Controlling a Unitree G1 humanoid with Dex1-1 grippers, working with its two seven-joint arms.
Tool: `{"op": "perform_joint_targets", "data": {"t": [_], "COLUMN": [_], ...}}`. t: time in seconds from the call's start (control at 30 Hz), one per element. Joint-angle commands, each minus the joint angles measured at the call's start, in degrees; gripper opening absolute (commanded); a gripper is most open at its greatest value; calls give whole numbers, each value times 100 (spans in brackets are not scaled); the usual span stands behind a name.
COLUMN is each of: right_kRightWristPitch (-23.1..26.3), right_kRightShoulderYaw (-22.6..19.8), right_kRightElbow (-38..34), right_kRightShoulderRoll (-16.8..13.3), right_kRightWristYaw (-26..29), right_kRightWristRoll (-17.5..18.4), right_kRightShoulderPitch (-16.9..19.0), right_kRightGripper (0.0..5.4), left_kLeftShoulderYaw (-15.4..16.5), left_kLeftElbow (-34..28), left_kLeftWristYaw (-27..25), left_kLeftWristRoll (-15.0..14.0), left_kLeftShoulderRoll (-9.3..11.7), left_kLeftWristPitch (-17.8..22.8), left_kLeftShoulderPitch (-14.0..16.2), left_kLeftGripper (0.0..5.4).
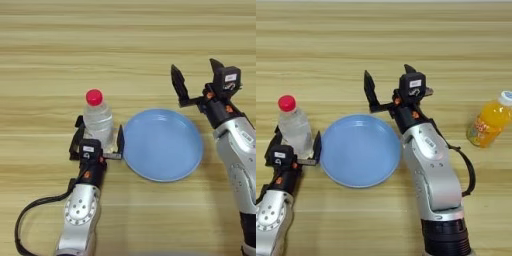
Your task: Move the objects on the table
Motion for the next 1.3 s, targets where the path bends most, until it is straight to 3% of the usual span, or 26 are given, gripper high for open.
{"op": "perform_joint_targets", "data": {"t": [0.03, 0.17, 0.5, 0.67, 0.83, 1.03, 1.3], "right_kRightWristPitch": [-171, -605, -1148, -1301, -1439, -1461, -1515], "right_kRightShoulderYaw": [-80, -232, -1299, -2066, -2544, -2740, -2689], "right_kRightElbow": [168, 327, 408, 843, 1193, 1630, 2118], "right_kRightShoulderRoll": [-100, -309, -817, -1122, -1333, -1492, -1589], "right_kRightWristYaw": [-66, -313, -675, -918, -1048, -997, -764], "right_kRightWristRoll": [-163, -665, -813, -783, -793, -720, -536], "right_kRightShoulderPitch": [-96, -120, -129, 18, 183, 216, 121], "right_kRightGripper": [540, 540, 540, 540, 540, 540, 540], "left_kLeftShoulderYaw": [-30, -21, -15, -14, 8, 18, 19], "left_kLeftElbow": [-274, -458, -323, -276, -209, -139, -139], "left_kLeftWristYaw": [4, -8, 2, 24, 25, 22, 36], "left_kLeftWristRoll": [10, -11, 56, 61, 40, 28, 42], "left_kLeftShoulderRoll": [8, 25, 78, 87, 103, 114, 109], "left_kLeftWristPitch": [152, 173, -18, -58, -81, -106, -106], "left_kLeftShoulderPitch": [112, 162, 132, 153, 141, 115, 120], "left_kLeftGripper": [539, 539, 539, 539, 539, 539, 539]}}
